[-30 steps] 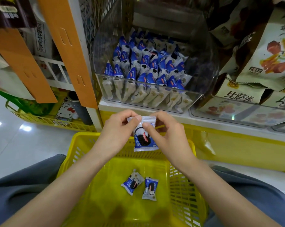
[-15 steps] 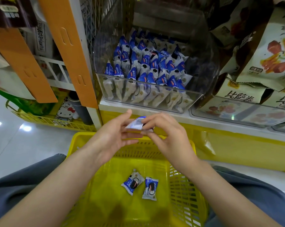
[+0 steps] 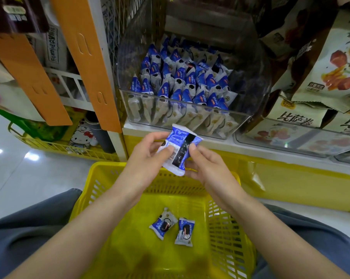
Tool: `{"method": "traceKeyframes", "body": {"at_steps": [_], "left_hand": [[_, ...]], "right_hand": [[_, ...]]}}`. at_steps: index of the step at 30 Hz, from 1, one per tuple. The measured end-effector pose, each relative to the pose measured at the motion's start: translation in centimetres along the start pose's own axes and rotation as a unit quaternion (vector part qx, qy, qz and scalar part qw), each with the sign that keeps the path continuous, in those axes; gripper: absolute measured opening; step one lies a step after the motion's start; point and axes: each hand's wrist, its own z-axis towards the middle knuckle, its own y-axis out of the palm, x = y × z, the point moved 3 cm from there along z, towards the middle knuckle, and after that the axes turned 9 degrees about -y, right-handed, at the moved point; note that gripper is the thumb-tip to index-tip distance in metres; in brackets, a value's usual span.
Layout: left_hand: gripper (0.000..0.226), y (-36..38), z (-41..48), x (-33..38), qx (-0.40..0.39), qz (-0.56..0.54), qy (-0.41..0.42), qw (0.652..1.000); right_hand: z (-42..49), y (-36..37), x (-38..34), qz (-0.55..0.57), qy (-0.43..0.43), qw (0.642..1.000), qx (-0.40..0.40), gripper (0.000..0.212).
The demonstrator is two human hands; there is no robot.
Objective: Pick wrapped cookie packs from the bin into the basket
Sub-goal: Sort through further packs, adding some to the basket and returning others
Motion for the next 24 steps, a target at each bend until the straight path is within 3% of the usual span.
{"method": "traceKeyframes", "body": {"at_steps": [3, 5, 8, 12, 16, 24], "left_hand": [[0.026, 0.1, -0.4, 0.3, 0.082, 0.179, 0.120, 0.973], [0.031, 0.6, -0.9, 0.3, 0.095, 0.250, 0.178, 0.947], [0.037, 0.8, -1.1, -0.3, 0.075, 0.258, 0.165, 0.949], [0.027, 0.6, -0.8, -0.1, 0.054, 0.209, 0.144, 0.966], [0.037, 0.6, -0.9, 0.0, 0.033, 0.181, 0.143, 0.972], [0.020, 0.1, -0.9, -0.2, 0.090, 0.346, 0.204, 0.911]], "right_hand": [[0.0, 0.2, 0.1, 0.040, 0.000, 0.999, 0.015, 0.030], [0.1, 0.2, 0.2, 0.032, -0.001, 0.999, 0.042, 0.029], [0.1, 0.2, 0.3, 0.007, -0.001, 0.999, 0.042, 0.028], [0.0, 0.3, 0.2, 0.000, -0.028, 0.999, 0.029, 0.028], [0.2, 0.3, 0.6, -0.029, -0.054, 0.998, 0.021, 0.022], [0.2, 0.5, 1.3, -0.107, -0.095, 0.990, -0.015, 0.021]]}}
